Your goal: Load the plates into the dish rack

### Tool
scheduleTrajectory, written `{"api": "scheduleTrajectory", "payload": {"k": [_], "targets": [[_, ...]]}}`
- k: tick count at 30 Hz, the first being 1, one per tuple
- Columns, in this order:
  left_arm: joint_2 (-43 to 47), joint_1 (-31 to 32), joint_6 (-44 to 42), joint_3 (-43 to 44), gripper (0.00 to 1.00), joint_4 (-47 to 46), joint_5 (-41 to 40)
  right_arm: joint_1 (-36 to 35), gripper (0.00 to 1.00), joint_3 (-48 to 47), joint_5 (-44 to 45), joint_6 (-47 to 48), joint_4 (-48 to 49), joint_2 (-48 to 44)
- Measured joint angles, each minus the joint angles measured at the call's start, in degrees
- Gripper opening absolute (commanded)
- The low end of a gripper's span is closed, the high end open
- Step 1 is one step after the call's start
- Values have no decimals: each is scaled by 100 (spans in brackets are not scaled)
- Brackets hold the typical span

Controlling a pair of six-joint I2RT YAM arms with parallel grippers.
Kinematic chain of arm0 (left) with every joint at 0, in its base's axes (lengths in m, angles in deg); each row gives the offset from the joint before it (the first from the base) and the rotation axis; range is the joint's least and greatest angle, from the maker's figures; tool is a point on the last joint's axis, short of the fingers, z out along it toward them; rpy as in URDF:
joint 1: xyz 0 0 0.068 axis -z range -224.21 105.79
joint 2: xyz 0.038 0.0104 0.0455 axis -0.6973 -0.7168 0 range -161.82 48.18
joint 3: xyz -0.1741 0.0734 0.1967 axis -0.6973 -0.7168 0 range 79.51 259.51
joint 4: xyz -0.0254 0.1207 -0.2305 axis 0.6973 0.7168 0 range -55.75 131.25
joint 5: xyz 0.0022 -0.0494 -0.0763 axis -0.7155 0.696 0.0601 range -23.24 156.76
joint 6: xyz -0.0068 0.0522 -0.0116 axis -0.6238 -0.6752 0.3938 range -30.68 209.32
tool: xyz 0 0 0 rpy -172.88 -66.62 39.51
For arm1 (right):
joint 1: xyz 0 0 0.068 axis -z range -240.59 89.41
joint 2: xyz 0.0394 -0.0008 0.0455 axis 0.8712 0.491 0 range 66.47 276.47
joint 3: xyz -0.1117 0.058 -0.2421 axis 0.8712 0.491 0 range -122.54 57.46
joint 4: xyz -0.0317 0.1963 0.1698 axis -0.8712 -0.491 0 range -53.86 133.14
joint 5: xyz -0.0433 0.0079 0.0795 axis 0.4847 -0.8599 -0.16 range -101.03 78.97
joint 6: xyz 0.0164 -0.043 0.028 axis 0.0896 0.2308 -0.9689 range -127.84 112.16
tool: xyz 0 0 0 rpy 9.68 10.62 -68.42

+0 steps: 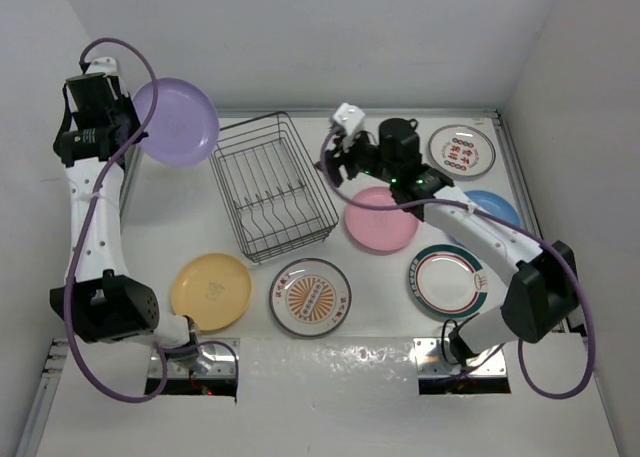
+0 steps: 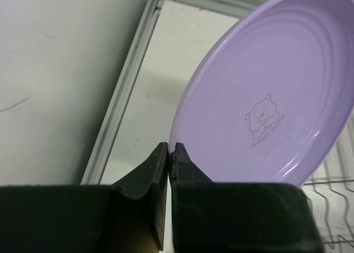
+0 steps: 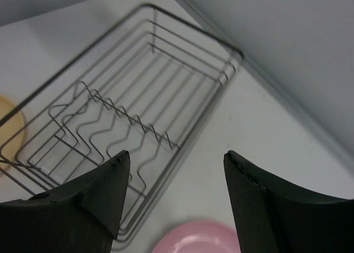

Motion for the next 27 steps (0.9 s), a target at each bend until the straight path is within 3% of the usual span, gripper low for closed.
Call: {"api": "scheduleTrajectory", "payload": {"k": [5, 10, 18, 22, 23, 27], "targets": [[173, 304, 81, 63, 0, 293, 549, -1309, 74, -1012, -188, 1580, 184, 647], [214, 841, 254, -140, 0, 542, 1178, -2341, 73, -1475, 46, 2765, 332, 1464], [361, 999, 557, -411, 0, 721, 1788, -3115, 60, -2406, 1097, 3901, -22, 2706], [470, 999, 595, -413, 0, 774, 1958, -3180, 44, -2723, 1635, 4092, -94, 2946], [492, 999, 586, -413, 0, 800, 2000, -3187, 34, -2916, 1853, 4118, -103, 3062], [505, 990, 555, -415, 0, 785, 2004, -3217, 27, -3423, 2605, 4159, -92, 3425]]}}
